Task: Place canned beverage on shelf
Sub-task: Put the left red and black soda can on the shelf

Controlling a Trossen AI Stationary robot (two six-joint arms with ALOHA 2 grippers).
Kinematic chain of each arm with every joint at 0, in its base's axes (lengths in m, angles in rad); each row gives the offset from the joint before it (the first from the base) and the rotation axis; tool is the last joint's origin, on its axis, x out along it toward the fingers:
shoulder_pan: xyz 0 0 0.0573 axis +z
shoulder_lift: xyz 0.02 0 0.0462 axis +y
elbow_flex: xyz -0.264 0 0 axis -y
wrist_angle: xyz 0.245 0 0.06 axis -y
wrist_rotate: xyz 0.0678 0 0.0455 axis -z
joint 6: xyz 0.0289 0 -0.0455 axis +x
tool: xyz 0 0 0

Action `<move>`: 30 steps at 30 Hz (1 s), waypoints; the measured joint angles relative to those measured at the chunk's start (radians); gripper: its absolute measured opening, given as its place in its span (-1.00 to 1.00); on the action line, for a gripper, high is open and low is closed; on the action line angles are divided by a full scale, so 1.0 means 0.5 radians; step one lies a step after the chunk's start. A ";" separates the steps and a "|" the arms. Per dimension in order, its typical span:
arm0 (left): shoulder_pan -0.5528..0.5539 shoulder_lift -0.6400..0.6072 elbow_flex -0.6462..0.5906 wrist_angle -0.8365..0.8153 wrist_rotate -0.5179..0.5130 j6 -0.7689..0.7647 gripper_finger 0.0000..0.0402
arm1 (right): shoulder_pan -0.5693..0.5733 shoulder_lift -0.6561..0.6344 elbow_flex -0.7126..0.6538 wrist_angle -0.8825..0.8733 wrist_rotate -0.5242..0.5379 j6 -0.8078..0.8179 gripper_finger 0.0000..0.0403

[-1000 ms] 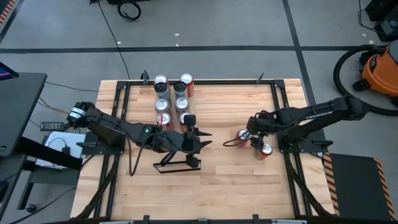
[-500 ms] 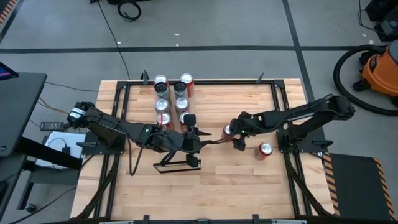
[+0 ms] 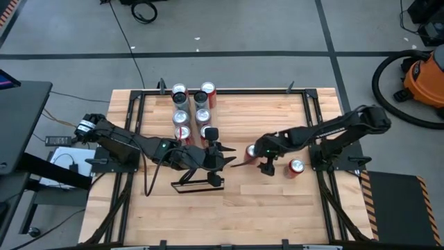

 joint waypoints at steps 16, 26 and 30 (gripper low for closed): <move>0.000 0.000 0.000 -0.001 0.000 -0.008 -0.40 | 0.278 -0.057 0.001 0.296 -0.263 0.082 0.80; -0.001 0.000 0.000 -0.001 0.000 -0.008 -0.40 | 0.206 -0.058 0.033 -0.125 0.041 -0.167 0.80; -0.001 0.000 0.000 -0.001 0.000 -0.009 -0.40 | 0.140 -0.058 0.033 0.007 0.236 -0.526 0.80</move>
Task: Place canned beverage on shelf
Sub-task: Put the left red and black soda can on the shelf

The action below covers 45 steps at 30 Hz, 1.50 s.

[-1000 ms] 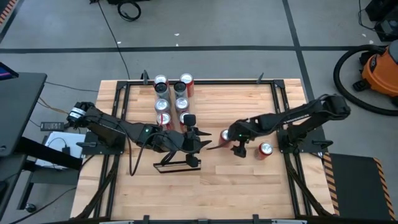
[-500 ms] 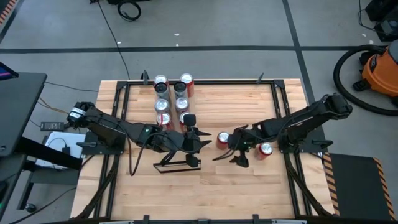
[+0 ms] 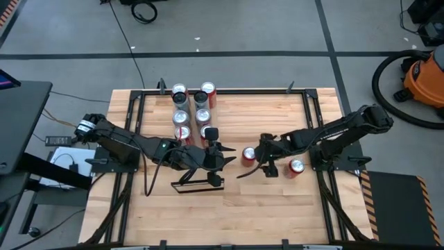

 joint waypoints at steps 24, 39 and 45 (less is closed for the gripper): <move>0.000 -0.001 0.000 -0.031 -0.001 -0.028 -0.40 | 0.186 0.000 0.028 0.041 -0.270 -0.021 0.80; 0.000 -0.001 0.000 -0.030 -0.001 -0.007 -0.40 | -0.317 0.000 0.031 0.360 0.218 -0.418 0.80; 0.000 -0.001 0.000 -0.031 -0.001 -0.007 -0.40 | -0.456 0.000 0.031 0.596 -0.028 -0.412 0.80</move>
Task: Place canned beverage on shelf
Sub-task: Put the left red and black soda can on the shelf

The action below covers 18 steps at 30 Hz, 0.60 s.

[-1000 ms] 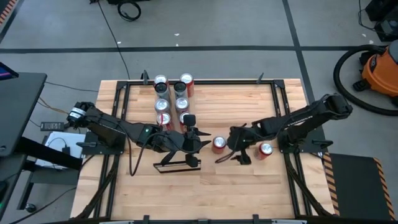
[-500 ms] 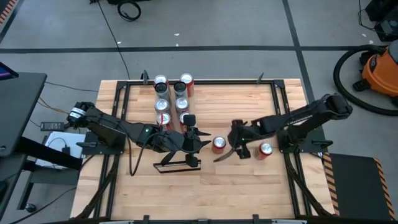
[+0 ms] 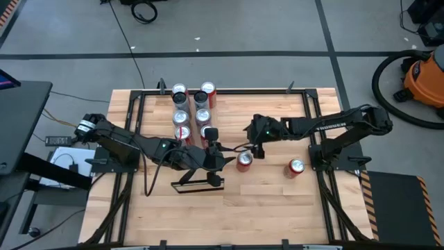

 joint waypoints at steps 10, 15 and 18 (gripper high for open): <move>0.000 0.000 0.000 -0.010 0.000 0.000 -0.40 | 0.043 0.000 0.002 -0.183 -0.295 0.148 0.80; 0.000 0.000 0.000 -0.011 0.001 -0.001 -0.40 | 0.140 0.000 0.001 -0.344 -0.301 0.267 0.80; -0.002 0.000 0.000 -0.015 0.003 -0.001 -0.40 | 0.222 0.000 0.001 -0.420 -0.312 0.315 0.80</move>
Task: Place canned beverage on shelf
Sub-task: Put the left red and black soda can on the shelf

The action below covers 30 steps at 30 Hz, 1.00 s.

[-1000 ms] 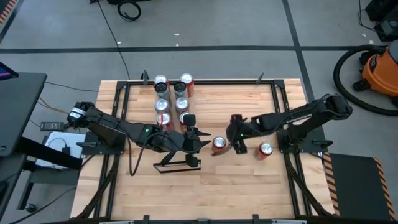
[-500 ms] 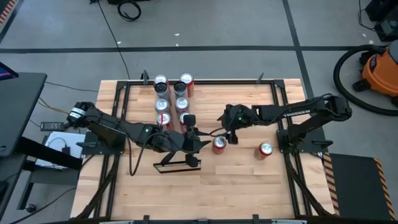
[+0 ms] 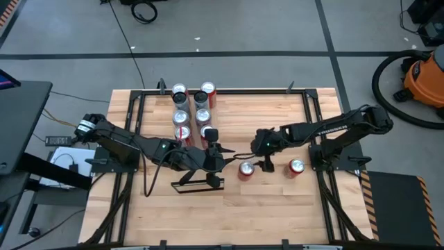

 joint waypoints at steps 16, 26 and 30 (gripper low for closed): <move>0.002 0.000 0.000 -0.016 -0.002 -0.001 -0.40 | -0.073 0.018 0.000 0.076 -0.394 -0.605 0.72; 0.002 0.000 0.000 -0.036 -0.002 -0.001 -0.40 | -0.036 0.324 -0.001 0.454 -0.630 -0.724 0.72; 0.002 0.000 0.000 -0.072 -0.002 -0.041 -0.40 | 0.032 0.416 -0.001 0.529 -0.624 -0.680 0.72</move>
